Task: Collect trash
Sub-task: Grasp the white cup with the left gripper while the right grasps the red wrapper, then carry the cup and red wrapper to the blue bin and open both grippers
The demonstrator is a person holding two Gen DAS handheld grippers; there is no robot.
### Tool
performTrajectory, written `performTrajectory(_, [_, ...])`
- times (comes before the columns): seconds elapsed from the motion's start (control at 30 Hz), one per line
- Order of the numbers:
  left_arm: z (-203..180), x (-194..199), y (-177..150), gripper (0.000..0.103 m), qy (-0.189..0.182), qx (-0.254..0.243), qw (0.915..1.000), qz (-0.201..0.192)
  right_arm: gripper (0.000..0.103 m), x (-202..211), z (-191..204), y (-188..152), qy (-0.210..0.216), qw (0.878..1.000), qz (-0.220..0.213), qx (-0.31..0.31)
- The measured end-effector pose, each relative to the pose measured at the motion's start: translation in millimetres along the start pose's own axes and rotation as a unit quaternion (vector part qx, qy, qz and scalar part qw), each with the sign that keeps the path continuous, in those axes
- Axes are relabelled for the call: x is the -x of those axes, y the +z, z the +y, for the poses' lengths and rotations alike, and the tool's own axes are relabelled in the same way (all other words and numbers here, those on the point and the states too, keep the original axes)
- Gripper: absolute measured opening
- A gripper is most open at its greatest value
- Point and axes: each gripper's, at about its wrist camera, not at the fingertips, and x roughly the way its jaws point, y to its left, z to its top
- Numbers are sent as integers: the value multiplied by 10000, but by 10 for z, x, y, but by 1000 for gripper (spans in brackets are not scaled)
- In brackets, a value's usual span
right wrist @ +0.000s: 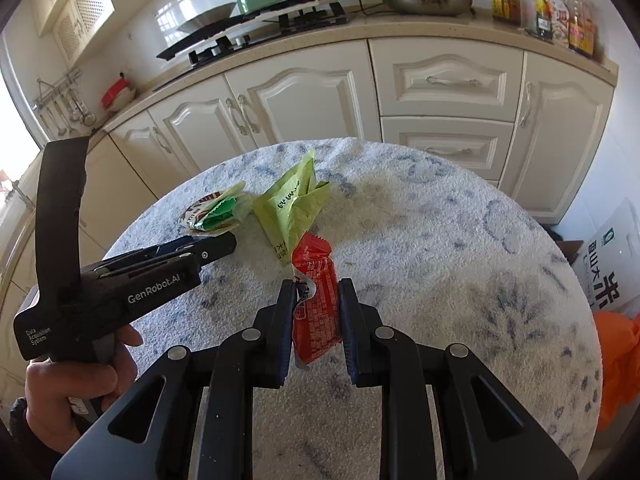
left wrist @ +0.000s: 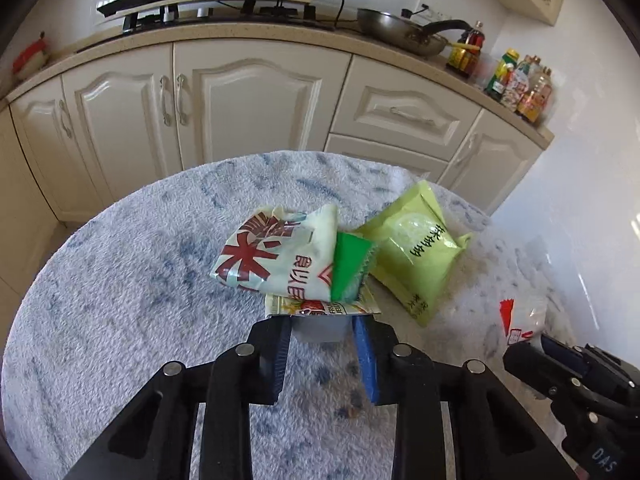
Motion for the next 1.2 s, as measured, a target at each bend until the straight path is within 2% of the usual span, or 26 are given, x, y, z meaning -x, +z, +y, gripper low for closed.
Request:
performTrajectory(0.23, [16, 253, -117, 26, -170, -113, 9997, -136, 21, 234, 2, -183, 7, 9999, -73, -136])
performTrajectory(0.53, [-246, 1021, -541, 26, -375, -464, 9964, -609, 21, 806, -17, -381, -141, 9986, -439, -264])
performTrajectory(1.0, [-747, 2144, -1076, 26, -828, -1154, 9806, -1350, 21, 1895, -172, -662, -396, 9903, -1268, -419])
performTrajectory(1.2, [-988, 2433, -1233, 26, -1069, -1435, 9723, -1506, 21, 2316, -328, -788, -563, 9837, -1616, -553])
